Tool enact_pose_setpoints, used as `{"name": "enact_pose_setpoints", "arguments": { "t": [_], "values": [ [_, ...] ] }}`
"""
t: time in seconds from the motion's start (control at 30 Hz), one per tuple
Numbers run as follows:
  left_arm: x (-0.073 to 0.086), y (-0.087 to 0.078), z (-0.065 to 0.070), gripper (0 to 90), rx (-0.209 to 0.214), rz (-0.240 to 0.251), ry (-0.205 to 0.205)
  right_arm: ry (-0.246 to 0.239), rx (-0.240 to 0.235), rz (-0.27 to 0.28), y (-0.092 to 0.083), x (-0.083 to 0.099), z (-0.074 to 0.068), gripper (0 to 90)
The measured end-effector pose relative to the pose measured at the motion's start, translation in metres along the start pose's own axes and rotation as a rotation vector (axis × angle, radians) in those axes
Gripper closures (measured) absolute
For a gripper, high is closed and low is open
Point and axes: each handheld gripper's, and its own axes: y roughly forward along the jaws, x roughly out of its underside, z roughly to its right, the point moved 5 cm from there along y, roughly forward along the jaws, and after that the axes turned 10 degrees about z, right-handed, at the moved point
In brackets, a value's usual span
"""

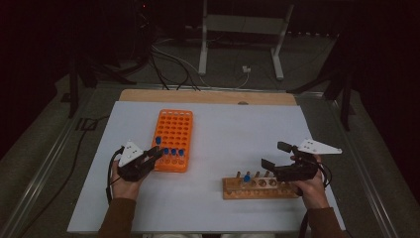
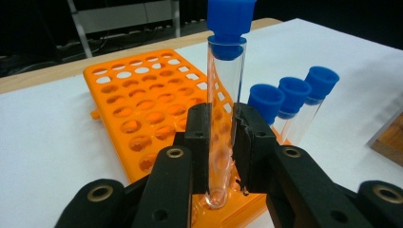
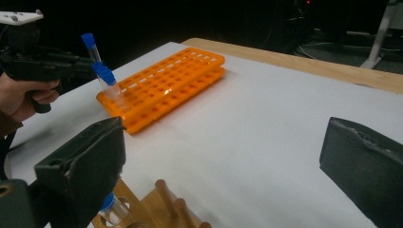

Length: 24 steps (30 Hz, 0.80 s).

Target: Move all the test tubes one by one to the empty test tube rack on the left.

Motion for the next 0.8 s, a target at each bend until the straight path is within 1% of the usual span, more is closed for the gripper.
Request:
{"name": "enact_pose_setpoints", "arguments": {
  "t": [0.2,0.8],
  "values": [
    [0.002,0.000,0.000,77.8,0.002,-0.010,0.001,0.002,-0.001,0.000,0.000,0.000,0.000,1.4],
    [0.014,0.000,0.001,77.8,0.006,-0.075,0.020,0.002,-0.008,0.002,-0.001,0.000,-0.001,1.4]
  ]
}}
